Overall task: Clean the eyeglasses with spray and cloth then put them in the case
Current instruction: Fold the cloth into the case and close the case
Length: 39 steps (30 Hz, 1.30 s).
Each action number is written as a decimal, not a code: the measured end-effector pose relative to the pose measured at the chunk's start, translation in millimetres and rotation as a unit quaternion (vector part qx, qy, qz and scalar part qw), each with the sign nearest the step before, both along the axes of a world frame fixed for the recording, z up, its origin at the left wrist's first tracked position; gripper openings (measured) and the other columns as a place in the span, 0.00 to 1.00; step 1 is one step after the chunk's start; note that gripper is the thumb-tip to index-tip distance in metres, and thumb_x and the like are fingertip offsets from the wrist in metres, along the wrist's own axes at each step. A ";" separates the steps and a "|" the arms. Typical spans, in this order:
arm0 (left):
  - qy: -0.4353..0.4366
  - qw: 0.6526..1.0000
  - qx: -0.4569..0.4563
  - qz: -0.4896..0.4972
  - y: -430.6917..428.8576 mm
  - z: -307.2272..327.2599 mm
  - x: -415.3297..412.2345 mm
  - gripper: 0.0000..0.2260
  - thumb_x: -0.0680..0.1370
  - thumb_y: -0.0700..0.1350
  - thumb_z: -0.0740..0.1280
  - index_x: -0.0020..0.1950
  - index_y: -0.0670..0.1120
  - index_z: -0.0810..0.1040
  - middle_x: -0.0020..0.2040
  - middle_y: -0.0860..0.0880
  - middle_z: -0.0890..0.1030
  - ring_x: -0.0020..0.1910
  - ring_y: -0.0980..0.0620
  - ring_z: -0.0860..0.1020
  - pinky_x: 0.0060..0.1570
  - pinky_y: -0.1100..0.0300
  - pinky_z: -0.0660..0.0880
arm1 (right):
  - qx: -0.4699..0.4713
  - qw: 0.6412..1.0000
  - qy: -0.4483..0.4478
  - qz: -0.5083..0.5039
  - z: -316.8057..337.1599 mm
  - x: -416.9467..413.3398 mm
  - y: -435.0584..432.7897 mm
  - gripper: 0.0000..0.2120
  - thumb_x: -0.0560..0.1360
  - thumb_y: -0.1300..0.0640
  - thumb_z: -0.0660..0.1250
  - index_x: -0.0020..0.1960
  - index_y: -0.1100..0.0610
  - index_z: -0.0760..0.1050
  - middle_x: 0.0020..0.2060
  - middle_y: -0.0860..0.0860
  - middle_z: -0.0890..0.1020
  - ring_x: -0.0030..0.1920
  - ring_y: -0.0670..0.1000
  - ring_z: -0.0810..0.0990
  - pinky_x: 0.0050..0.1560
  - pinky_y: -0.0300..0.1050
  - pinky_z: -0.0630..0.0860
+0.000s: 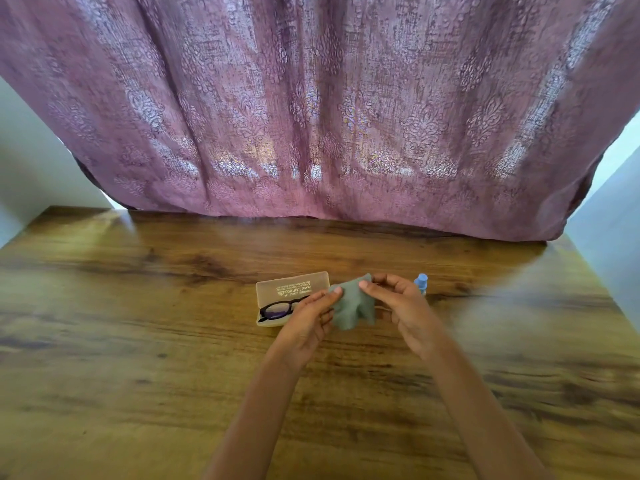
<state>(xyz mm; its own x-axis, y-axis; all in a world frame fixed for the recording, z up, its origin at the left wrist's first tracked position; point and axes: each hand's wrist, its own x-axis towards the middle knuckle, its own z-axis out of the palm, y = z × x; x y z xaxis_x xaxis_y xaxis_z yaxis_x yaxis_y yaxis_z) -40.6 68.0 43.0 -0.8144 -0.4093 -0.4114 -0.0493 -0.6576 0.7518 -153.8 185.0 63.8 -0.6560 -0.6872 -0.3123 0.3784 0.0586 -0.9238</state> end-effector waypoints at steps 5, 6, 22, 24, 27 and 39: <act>0.016 0.997 -0.069 0.015 2.1 5.2 0.1 0.13 0.73 0.37 0.70 0.56 0.40 0.75 0.49 0.44 0.83 0.49 0.49 0.82 0.46 0.62 0.79 | 0.005 0.999 0.034 -0.013 -3.1 -5.9 3.5 0.17 0.70 0.62 0.73 0.57 0.57 0.74 0.47 0.55 0.84 0.49 0.53 0.83 0.43 0.46 0.80; 0.008 0.995 -0.094 0.027 1.2 7.0 -0.2 0.15 0.72 0.35 0.70 0.57 0.40 0.73 0.49 0.43 0.83 0.49 0.48 0.82 0.45 0.62 0.79 | 0.006 0.999 0.053 -0.005 -3.9 -7.6 4.8 0.19 0.70 0.63 0.73 0.59 0.55 0.73 0.47 0.55 0.84 0.49 0.53 0.83 0.45 0.46 0.80; -0.101 0.831 -0.546 0.015 -20.0 7.5 -0.3 0.11 0.72 0.39 0.72 0.53 0.49 0.83 0.50 0.54 0.82 0.49 0.54 0.81 0.51 0.56 0.78 | 0.107 0.894 0.433 0.051 1.9 -12.6 -0.1 0.06 0.74 0.62 0.69 0.47 0.53 0.79 0.45 0.46 0.79 0.46 0.43 0.78 0.48 0.33 0.75; -0.103 0.827 -0.552 0.014 -20.5 8.7 0.2 0.07 0.72 0.41 0.72 0.50 0.49 0.84 0.45 0.53 0.83 0.43 0.53 0.80 0.47 0.56 0.78 | 0.096 0.912 0.396 0.056 3.8 -13.0 -0.2 0.04 0.74 0.62 0.68 0.47 0.55 0.79 0.47 0.46 0.78 0.47 0.43 0.78 0.47 0.32 0.75; -0.111 0.828 -0.548 0.023 -19.5 13.9 0.9 0.05 0.72 0.44 0.73 0.46 0.46 0.83 0.47 0.52 0.78 0.44 0.55 0.76 0.45 0.68 0.73 | 0.090 0.944 0.311 0.061 7.6 -13.2 -1.8 0.05 0.75 0.62 0.65 0.45 0.53 0.78 0.42 0.45 0.80 0.43 0.39 0.78 0.44 0.32 0.73; -0.028 0.975 -0.221 -0.017 -16.7 21.0 3.0 0.04 0.77 0.42 0.67 0.49 0.44 0.76 0.47 0.47 0.83 0.49 0.50 0.81 0.53 0.54 0.77 | 0.007 0.992 0.112 0.064 13.9 -8.8 -0.9 0.08 0.75 0.61 0.68 0.55 0.57 0.77 0.45 0.51 0.83 0.47 0.50 0.83 0.47 0.47 0.81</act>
